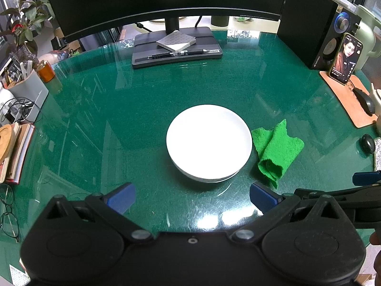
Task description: Clean bowl
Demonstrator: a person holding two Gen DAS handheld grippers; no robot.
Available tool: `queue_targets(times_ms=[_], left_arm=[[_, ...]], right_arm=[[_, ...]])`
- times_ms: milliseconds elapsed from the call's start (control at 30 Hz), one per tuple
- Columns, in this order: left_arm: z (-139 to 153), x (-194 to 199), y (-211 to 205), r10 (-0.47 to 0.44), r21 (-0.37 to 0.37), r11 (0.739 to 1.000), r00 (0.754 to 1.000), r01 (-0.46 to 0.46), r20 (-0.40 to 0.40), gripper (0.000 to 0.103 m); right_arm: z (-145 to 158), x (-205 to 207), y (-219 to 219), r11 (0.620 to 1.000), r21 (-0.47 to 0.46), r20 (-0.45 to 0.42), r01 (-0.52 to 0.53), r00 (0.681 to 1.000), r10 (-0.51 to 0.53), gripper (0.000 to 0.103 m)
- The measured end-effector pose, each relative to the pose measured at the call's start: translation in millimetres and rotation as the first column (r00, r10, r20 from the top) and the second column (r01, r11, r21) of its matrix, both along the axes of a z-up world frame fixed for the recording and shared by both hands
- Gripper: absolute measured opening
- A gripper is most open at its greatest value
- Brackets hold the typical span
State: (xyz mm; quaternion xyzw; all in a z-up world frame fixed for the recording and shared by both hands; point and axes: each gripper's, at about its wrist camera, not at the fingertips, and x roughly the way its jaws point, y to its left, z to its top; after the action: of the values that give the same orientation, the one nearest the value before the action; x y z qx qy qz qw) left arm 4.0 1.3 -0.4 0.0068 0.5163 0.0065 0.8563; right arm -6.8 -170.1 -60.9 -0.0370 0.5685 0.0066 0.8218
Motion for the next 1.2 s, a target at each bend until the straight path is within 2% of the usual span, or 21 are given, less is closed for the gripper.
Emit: queue_targets(times_ms=[100,267,400,1200], left_arm=[[0.2,-0.6,0.2,-0.004,-0.001,1.000,1.000,0.004,-0.002,0.102],[-0.3,-0.8,-1.3,-0.010,0.002,1.000,1.000,0.010,-0.001,0.103],[-0.4,0.0,0.8,-0.005,-0.001,1.000,1.000,0.005,-0.003,0.103],[-1.5,0.8,1.7,-0.008,0.000,1.000,1.000,0.008,-0.007,0.103]], right_arm=[[-0.6,0.4,0.6,1.000,-0.006,-0.006,-0.002,1.000,0.002,0.103],[-7.6,3.5,10.0,0.997,-0.074,-0.055,-0.034,0.998,0.030,0.103],[-5.2,1.5,10.6,0.996,-0.076,-0.038,-0.037,0.999,0.034,0.103],[-7.4,4.5,8.6,0.996,-0.073,-0.060,-0.042,0.997,0.037,0.103]])
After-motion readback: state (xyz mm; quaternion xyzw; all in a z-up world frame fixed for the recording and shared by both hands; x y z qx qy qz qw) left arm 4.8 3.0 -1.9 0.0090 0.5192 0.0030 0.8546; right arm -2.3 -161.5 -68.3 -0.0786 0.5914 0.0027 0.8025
